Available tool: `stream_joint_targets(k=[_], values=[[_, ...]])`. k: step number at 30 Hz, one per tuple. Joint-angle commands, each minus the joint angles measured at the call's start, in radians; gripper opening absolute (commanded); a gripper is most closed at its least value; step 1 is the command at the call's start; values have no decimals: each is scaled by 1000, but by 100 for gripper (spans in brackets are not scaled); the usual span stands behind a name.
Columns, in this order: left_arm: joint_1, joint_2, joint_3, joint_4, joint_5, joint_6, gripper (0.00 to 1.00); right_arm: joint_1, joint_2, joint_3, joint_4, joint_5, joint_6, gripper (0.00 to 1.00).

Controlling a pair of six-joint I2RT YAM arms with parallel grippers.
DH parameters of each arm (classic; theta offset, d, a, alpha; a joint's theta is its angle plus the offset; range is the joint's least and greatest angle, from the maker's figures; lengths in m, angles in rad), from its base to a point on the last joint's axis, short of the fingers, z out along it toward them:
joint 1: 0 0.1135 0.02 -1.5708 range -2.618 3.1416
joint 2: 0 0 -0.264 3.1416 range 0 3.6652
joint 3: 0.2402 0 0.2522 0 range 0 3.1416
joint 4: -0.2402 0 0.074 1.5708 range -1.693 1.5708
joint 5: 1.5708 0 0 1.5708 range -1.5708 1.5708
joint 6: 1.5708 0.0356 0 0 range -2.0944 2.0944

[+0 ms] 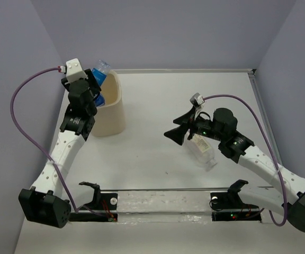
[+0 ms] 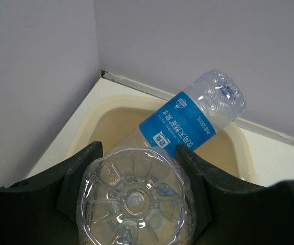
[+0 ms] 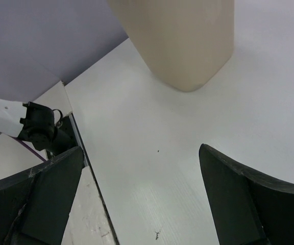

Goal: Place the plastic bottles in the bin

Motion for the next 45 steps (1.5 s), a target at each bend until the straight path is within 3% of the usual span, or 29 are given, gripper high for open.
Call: stream_joint_targets(k=[1,4,7,10,13,14,15,25,27,28,30,35,45], values=[[1,-50,1,100,59,2,25,8,5,-1,20,23,-25,100],[1,-7,50,77,103,24,27,8,18,1,17,31,-27,100],[-4,80,127,14,208,41,41,8,28,4,15,40,-29,100],[-33,131,113,6,226,57,55,8,22,1,12,55,-35,100],[-63,154,102,1,205,93,83,8,19,-4,7,66,-39,100],[-76,156,105,0,206,96,96,8,21,-4,7,66,-39,100],[-79,156,105,-3,214,94,99,8,24,-4,7,67,-39,100],[-99,47,164,-64,315,-14,99,8,7,-11,-2,133,-41,100],[-122,27,188,-78,318,-31,99,8,10,1,-45,214,-50,99],[-181,10,199,-141,291,-42,99,8,40,28,-157,362,-53,99],[-203,-1,185,-164,283,-62,99,8,60,45,-219,453,-50,99],[-252,-86,46,-155,382,-152,99,8,140,53,-440,832,13,100],[-341,-159,-86,-134,644,-249,99,-30,275,58,-605,981,108,100]])
